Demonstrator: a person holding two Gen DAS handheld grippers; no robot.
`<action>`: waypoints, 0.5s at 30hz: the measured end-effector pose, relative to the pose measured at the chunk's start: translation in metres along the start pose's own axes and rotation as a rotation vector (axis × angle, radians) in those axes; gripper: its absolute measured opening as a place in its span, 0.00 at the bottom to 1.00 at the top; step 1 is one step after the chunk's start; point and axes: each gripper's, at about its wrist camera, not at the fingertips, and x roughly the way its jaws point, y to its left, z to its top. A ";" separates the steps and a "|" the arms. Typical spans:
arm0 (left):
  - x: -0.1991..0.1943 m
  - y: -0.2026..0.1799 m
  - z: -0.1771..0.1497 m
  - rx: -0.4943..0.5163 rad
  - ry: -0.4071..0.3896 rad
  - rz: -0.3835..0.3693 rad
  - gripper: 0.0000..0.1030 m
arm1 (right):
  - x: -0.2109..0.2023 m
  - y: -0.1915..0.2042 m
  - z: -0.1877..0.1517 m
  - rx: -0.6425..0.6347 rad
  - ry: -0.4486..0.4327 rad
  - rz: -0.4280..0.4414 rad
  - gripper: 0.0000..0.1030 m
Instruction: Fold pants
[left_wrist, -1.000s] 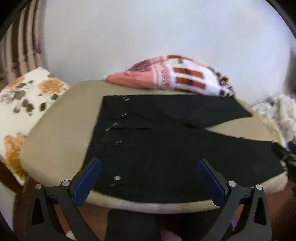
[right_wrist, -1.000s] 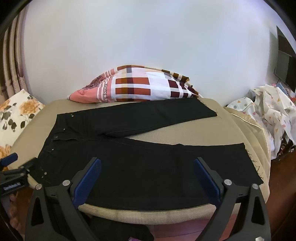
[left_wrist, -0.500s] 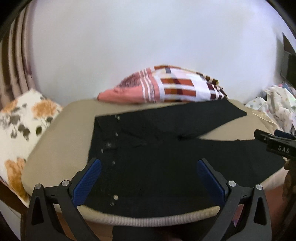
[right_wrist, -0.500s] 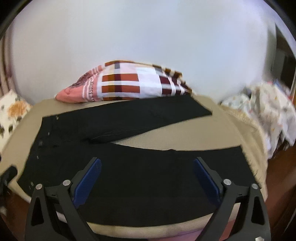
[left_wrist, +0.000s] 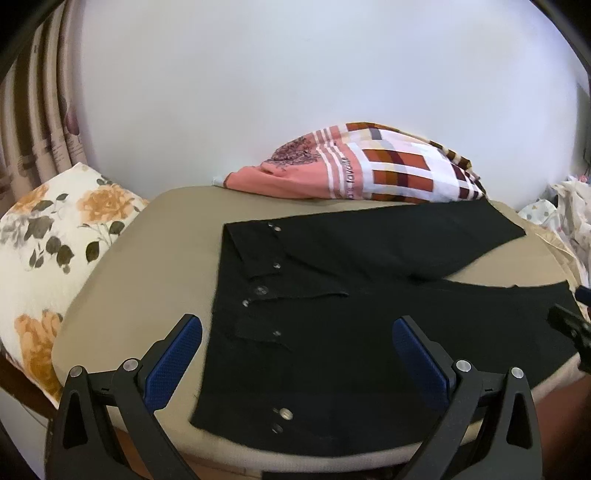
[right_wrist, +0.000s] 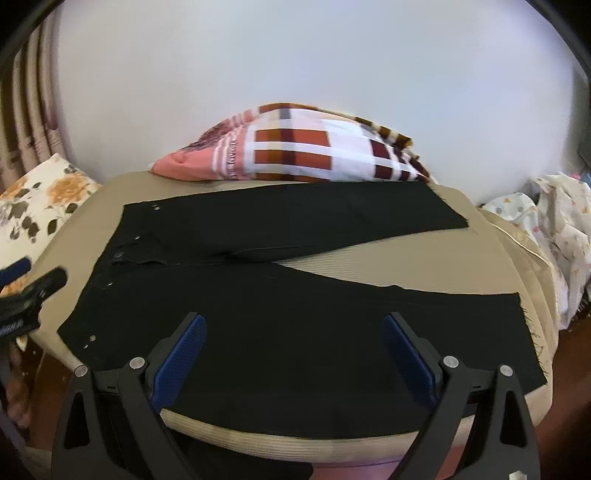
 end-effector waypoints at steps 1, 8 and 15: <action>0.004 0.005 0.004 -0.004 0.007 -0.016 0.99 | 0.001 0.002 0.000 -0.004 0.002 0.004 0.92; 0.033 0.031 0.026 0.030 0.021 -0.025 0.99 | 0.010 0.010 0.003 -0.014 0.021 0.021 0.92; 0.079 0.063 0.057 0.021 0.059 -0.070 0.95 | 0.023 0.021 0.004 -0.041 0.041 0.034 0.92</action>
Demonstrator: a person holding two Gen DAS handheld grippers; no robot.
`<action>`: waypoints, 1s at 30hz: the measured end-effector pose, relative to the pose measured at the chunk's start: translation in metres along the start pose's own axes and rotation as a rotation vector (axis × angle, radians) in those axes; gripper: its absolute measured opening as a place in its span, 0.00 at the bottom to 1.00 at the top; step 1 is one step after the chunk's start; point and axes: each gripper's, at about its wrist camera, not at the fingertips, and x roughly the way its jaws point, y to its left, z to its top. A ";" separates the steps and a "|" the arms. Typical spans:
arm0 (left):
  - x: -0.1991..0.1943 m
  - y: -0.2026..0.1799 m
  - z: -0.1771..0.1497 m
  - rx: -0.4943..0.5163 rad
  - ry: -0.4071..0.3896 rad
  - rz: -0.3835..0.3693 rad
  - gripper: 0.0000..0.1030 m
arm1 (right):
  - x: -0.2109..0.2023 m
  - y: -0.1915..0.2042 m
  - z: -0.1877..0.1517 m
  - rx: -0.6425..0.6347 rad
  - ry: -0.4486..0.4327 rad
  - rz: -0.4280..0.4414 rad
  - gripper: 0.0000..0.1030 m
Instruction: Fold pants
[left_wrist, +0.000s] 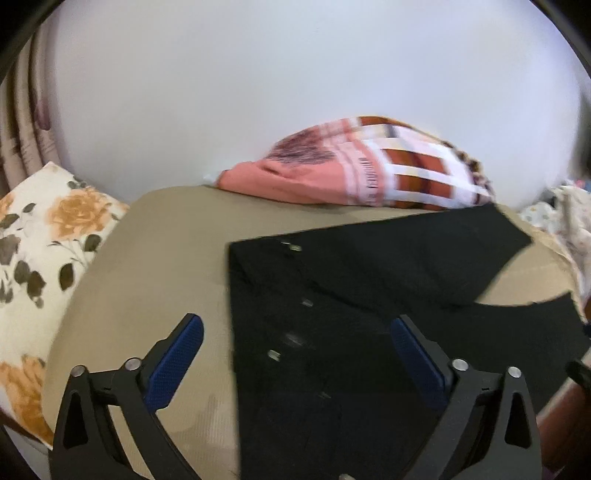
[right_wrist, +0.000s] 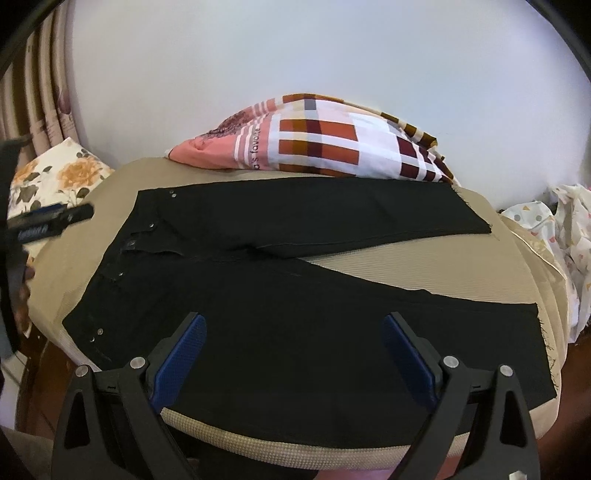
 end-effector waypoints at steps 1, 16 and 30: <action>0.008 0.006 0.006 0.003 0.000 0.002 0.93 | 0.002 0.001 0.000 -0.001 0.003 0.000 0.92; 0.162 0.088 0.058 -0.093 0.206 -0.111 0.42 | 0.051 0.019 0.002 -0.043 0.095 0.012 0.91; 0.215 0.105 0.059 -0.216 0.252 -0.312 0.09 | 0.072 0.020 0.004 -0.044 0.137 -0.004 0.91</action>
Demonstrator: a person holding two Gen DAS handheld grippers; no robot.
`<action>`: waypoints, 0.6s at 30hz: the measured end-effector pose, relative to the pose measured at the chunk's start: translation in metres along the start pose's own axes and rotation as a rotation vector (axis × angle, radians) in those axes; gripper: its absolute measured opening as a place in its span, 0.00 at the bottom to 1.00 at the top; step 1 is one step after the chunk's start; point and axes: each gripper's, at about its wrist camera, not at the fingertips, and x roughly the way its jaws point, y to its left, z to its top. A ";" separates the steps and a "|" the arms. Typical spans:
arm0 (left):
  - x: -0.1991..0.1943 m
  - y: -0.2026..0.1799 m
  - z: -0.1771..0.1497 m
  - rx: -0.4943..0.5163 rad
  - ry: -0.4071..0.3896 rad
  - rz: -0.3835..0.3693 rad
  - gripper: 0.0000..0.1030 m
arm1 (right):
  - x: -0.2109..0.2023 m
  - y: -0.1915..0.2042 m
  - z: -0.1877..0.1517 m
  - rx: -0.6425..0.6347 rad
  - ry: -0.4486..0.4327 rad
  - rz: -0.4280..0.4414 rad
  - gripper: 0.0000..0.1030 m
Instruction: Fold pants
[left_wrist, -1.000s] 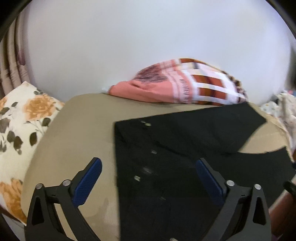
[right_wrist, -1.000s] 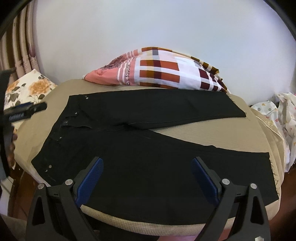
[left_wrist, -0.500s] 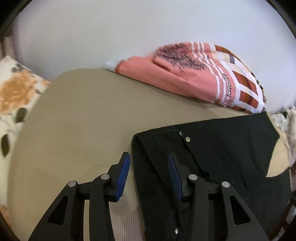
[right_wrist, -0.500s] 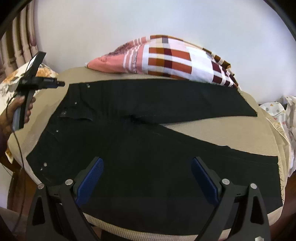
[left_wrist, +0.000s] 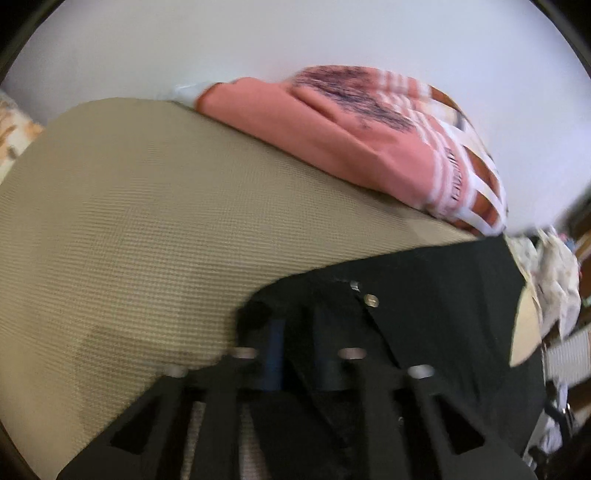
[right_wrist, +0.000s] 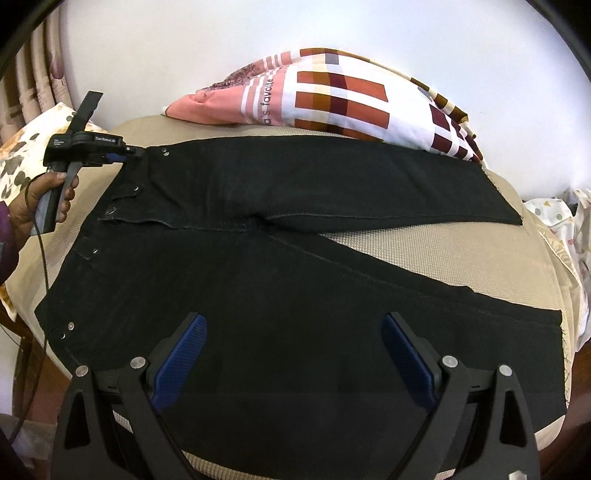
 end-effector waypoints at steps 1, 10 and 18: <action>-0.002 0.001 -0.002 -0.005 -0.015 -0.004 0.05 | 0.001 0.000 0.000 0.002 0.001 0.001 0.91; -0.042 -0.039 -0.017 0.080 -0.174 0.038 0.05 | 0.010 -0.016 0.008 0.072 0.020 0.041 0.87; -0.089 -0.088 -0.050 0.164 -0.278 0.007 0.05 | 0.025 -0.066 0.043 0.241 0.001 0.131 0.84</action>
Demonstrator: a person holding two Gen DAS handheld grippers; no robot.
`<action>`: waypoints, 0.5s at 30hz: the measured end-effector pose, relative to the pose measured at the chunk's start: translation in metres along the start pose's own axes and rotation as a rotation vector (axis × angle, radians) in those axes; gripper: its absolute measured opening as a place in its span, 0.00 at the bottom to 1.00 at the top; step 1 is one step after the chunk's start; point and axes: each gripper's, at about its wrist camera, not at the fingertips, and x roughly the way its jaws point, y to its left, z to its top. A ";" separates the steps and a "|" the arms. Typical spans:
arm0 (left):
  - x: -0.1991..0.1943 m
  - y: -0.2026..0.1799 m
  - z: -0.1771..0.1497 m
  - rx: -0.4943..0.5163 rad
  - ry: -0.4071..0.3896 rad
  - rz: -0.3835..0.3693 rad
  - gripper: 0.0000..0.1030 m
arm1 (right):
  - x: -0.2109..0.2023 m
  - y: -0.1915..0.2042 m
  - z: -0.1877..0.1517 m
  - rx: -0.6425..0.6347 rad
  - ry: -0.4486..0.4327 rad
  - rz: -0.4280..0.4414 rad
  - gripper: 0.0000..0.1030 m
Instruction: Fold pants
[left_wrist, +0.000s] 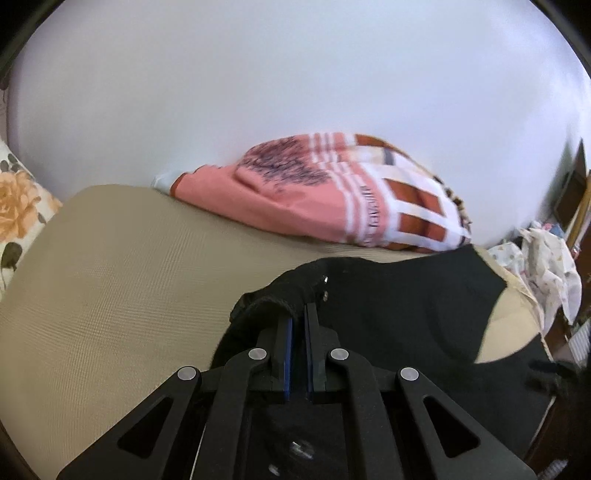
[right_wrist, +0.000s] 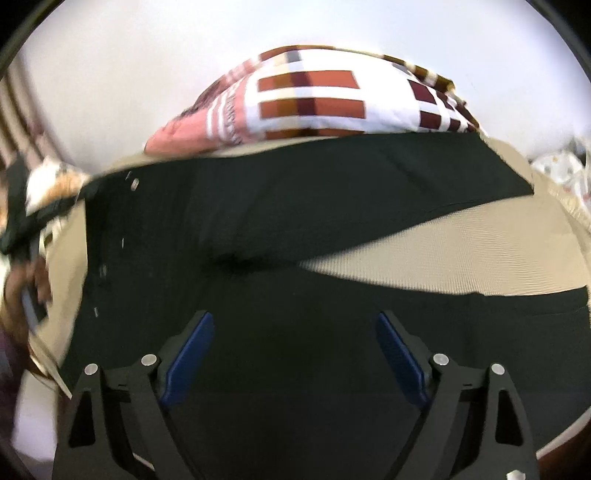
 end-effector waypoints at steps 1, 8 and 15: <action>-0.007 -0.006 -0.004 0.005 -0.011 -0.007 0.05 | 0.002 -0.006 0.008 0.027 -0.004 0.013 0.84; -0.039 -0.031 -0.033 0.006 -0.046 -0.019 0.05 | 0.028 -0.042 0.067 0.188 -0.021 0.132 0.82; -0.060 -0.047 -0.059 -0.053 -0.052 -0.068 0.05 | 0.071 -0.059 0.122 0.384 0.032 0.315 0.77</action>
